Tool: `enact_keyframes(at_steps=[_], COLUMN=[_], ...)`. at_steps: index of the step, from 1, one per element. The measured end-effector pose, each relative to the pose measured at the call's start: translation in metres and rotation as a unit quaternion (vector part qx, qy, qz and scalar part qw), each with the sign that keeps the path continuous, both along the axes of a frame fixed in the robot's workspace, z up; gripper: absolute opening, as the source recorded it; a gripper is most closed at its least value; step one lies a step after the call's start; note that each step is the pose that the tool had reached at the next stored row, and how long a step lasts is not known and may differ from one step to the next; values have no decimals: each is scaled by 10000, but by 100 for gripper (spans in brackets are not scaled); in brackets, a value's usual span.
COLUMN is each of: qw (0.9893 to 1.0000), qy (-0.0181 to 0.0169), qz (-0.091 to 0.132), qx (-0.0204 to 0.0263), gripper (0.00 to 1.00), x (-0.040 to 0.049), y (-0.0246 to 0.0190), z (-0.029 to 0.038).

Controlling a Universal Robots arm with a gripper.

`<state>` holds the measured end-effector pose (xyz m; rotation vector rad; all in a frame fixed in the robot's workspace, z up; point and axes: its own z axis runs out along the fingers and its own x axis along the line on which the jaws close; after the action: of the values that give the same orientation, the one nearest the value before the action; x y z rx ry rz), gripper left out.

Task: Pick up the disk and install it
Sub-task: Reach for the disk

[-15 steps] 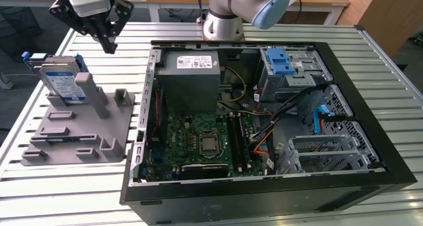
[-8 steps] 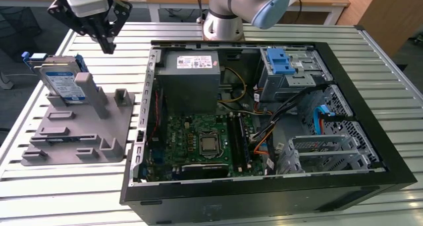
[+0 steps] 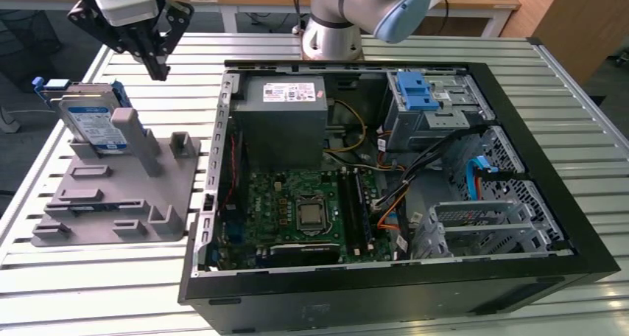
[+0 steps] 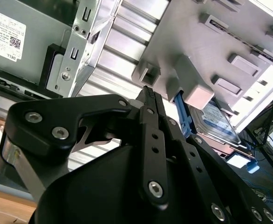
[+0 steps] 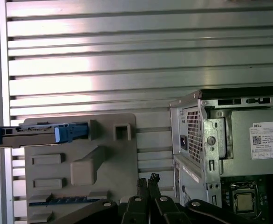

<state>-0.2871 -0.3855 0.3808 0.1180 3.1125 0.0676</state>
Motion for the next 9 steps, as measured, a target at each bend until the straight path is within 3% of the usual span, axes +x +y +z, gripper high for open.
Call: enact_keyframes(at_steps=[9], qw=[10000], qy=[0], qz=[0], qx=[0], gripper=[15], x=[-39], y=[0], z=[-8])
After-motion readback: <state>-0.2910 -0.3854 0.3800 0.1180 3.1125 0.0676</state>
